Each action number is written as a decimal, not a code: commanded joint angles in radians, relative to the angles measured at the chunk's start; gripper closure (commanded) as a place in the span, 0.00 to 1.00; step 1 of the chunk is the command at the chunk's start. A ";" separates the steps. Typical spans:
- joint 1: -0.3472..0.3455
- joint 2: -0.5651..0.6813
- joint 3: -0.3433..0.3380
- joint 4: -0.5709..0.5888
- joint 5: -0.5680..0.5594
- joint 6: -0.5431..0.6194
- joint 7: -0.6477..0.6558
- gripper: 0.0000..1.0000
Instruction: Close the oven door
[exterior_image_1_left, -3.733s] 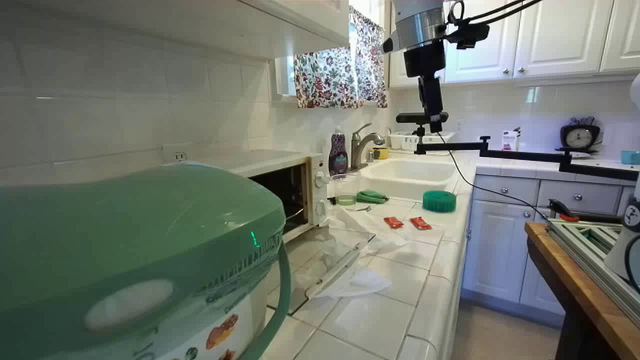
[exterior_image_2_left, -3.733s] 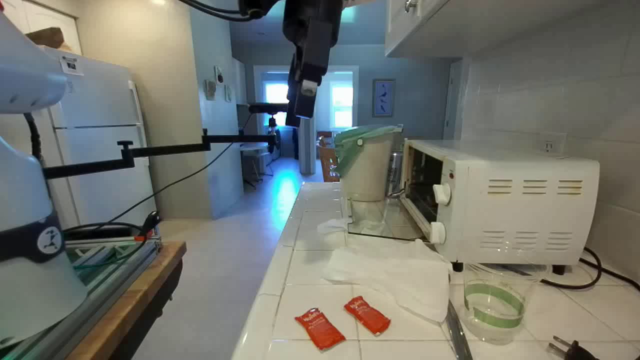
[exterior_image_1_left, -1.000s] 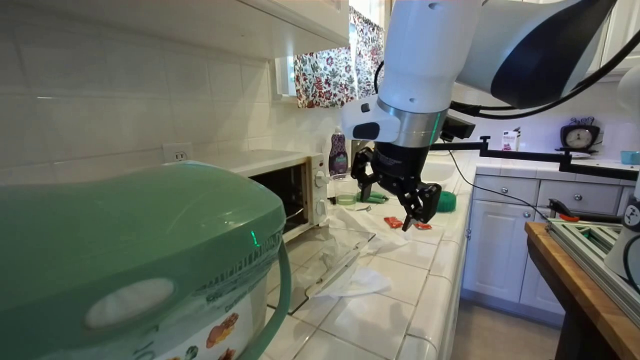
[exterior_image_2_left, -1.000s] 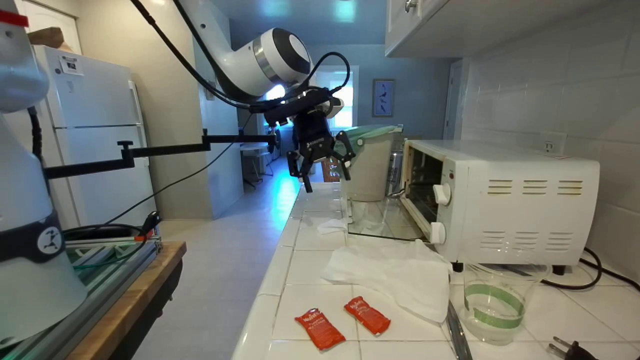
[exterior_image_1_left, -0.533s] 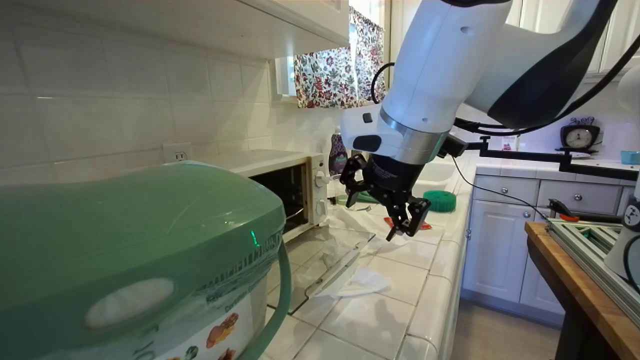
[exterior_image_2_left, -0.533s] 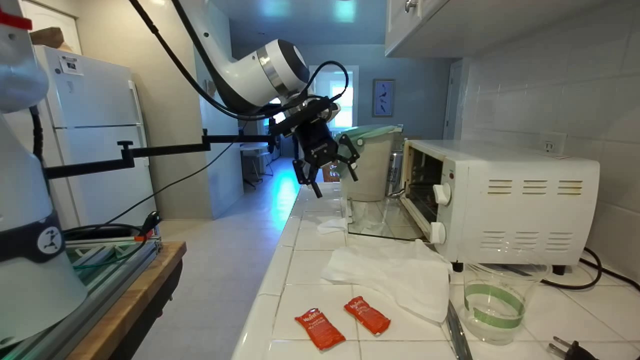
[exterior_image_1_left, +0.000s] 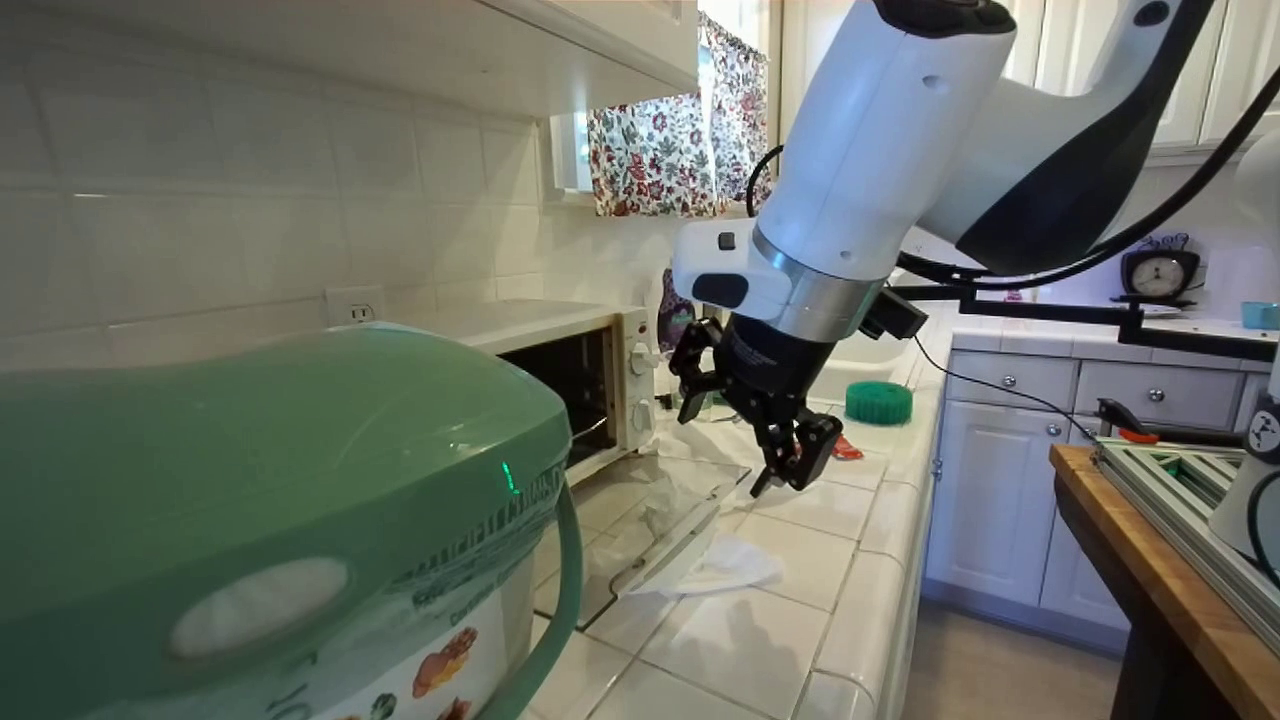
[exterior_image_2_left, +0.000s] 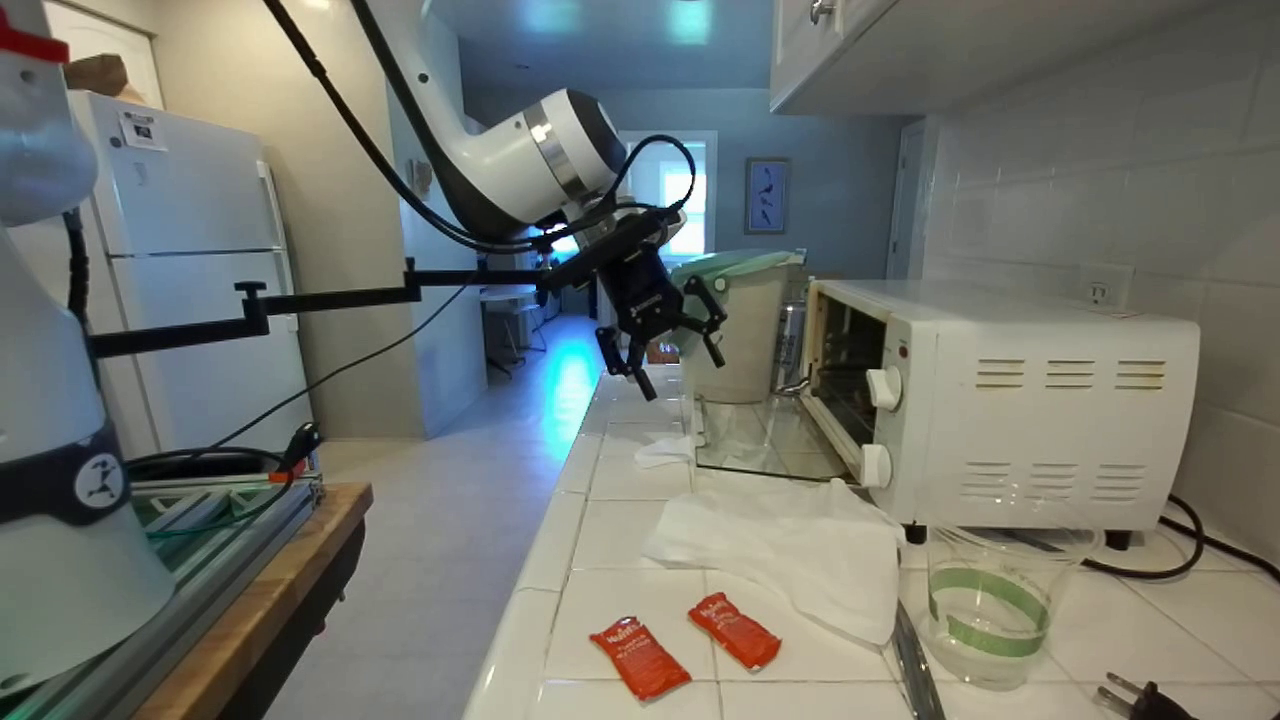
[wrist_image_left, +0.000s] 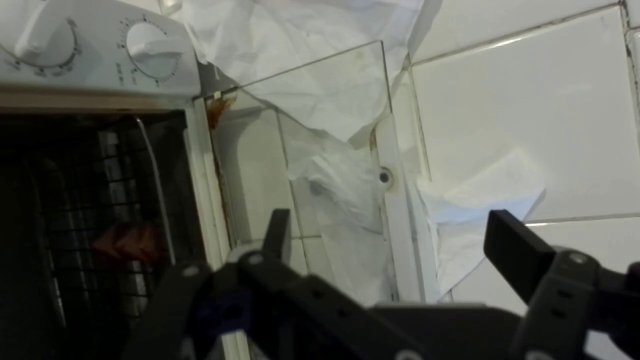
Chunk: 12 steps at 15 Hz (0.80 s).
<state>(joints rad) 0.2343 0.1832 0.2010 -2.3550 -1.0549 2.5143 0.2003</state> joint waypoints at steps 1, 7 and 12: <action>0.002 -0.001 -0.001 0.000 0.004 -0.001 -0.003 0.00; 0.019 0.064 -0.010 0.053 -0.134 -0.035 0.076 0.00; 0.023 0.122 -0.011 0.100 -0.230 -0.028 0.135 0.00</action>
<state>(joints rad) 0.2409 0.2635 0.2002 -2.2934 -1.2246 2.4976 0.2833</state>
